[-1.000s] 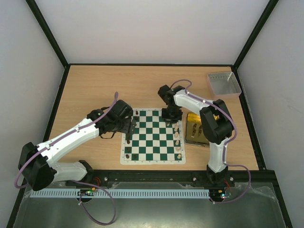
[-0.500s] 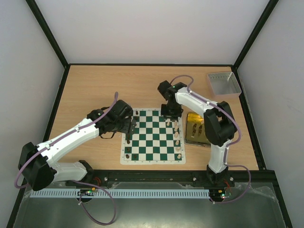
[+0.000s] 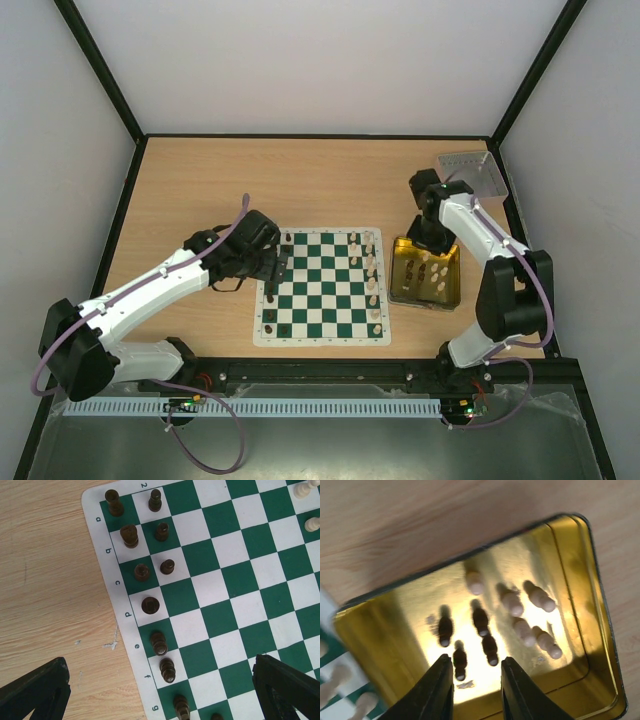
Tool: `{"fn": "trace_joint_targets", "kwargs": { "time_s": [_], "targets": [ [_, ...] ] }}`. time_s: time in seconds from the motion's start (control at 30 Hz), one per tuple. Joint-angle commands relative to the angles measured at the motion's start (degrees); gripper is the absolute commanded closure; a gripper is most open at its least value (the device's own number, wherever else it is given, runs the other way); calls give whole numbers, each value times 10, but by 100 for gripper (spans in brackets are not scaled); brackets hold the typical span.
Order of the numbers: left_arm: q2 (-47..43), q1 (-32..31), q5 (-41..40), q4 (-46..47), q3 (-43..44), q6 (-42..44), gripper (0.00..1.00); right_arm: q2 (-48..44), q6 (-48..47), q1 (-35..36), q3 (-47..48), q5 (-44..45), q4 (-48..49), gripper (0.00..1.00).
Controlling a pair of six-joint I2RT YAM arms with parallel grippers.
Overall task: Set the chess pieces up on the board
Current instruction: Pick up the chess piece from the storage box.
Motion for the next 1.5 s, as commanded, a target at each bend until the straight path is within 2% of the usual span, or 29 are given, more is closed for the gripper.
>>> {"fn": "trace_joint_targets", "kwargs": {
  "time_s": [0.0, 0.57, 1.47],
  "targets": [
    [5, 2, 13, 6, -13, 4, 1, -10, 10, -29, -47, 5, 27, 75],
    [7, -3, 12, 6, -14, 3, 1, 21, 3, -99, -106, -61, 140, 77],
    [15, -2, 8, 4, -13, 1, 1, 61, -19, -116, -111, -82, 173, 81]
  ]
}}
